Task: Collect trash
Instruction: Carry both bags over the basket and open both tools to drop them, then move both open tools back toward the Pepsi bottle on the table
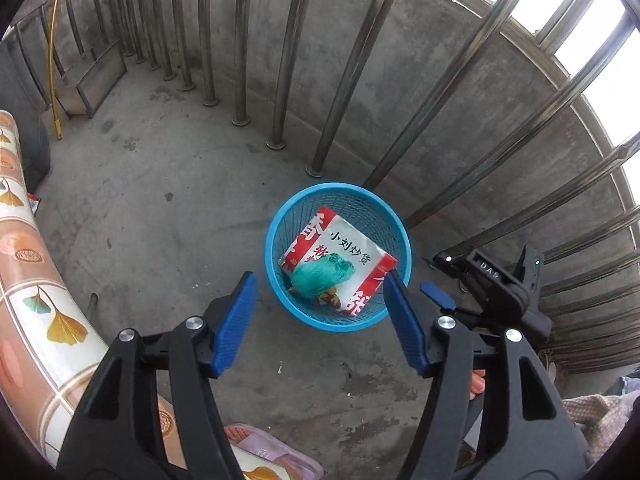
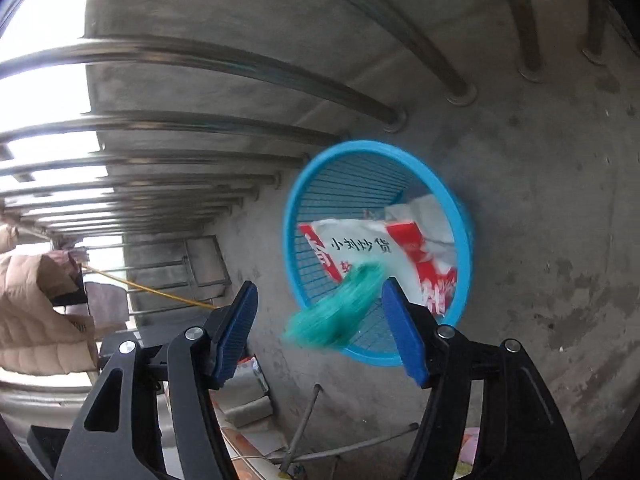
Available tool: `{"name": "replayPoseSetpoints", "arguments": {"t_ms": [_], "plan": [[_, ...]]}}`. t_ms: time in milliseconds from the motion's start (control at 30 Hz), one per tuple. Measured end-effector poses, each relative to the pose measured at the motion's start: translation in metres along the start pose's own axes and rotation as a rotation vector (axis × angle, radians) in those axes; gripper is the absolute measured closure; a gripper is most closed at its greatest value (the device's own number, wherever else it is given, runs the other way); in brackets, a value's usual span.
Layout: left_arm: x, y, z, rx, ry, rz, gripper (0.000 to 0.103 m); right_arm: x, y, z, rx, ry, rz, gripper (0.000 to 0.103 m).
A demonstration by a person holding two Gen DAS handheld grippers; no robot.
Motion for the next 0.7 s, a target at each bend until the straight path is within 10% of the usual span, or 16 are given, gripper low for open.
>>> {"name": "replayPoseSetpoints", "arguments": {"t_ms": [333, 700], "plan": [[-0.07, 0.044, -0.028, -0.011, -0.128, -0.008, 0.035, -0.043, 0.008, -0.03, -0.131, -0.005, -0.012, 0.04], [-0.142, 0.126, -0.103, -0.076, -0.175, 0.085, 0.029, -0.058, 0.128, -0.144, -0.587, 0.128, -0.006, 0.029]]}}
Point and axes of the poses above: each gripper's, at about its wrist camera, not at the fingertips, and x roughly the way its jaws point, y to its left, z to its top, the point moved 5 cm from there along x, roughly the way its jaws point, and after that the axes turned 15 degrees about z, right-handed, at the moved point
